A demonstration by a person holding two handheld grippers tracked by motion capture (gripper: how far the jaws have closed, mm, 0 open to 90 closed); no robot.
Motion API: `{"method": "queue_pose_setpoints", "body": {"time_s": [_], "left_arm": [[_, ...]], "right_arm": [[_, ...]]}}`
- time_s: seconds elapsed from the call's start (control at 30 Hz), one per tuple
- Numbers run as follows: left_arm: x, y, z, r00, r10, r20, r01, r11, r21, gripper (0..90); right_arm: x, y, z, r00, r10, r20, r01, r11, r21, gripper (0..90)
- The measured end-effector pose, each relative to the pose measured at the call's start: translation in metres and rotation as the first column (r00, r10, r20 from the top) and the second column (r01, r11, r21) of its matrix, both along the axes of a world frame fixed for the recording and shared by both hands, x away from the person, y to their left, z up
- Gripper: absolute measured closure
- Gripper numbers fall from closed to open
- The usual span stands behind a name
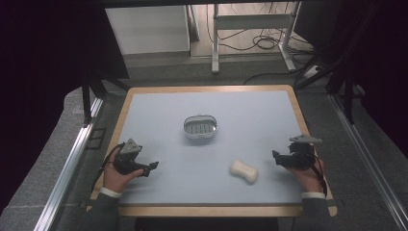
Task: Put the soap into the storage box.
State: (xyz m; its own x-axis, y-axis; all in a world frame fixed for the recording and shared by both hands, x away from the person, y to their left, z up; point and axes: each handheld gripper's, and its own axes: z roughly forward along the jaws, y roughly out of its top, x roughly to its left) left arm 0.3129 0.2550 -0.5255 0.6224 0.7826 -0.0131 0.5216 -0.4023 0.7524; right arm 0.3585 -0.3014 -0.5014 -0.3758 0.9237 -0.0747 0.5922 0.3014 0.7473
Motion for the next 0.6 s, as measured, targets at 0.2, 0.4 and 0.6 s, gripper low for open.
{"method": "queue_pose_setpoints", "body": {"time_s": [0.2,0.4,0.6], "left_arm": [[-0.001,-0.004,0.0,1.0,-0.004,-0.009,0.005,0.9999,0.013,5.9],[-0.001,-0.001,0.005,1.0,-0.006,0.001,0.006,1.0,-0.003,5.8],[-0.002,0.0,0.006,0.9999,-0.01,0.006,0.01,0.9999,-0.01,5.9]], "right_arm": [[-0.004,0.002,0.012,0.9989,0.046,-0.007,-0.046,0.999,0.016,9.7],[-0.006,0.011,0.02,0.9898,0.139,-0.034,-0.138,0.99,0.021,10.2],[-0.012,0.029,0.028,0.9791,0.194,-0.061,-0.195,0.981,-0.019,11.1]]}}
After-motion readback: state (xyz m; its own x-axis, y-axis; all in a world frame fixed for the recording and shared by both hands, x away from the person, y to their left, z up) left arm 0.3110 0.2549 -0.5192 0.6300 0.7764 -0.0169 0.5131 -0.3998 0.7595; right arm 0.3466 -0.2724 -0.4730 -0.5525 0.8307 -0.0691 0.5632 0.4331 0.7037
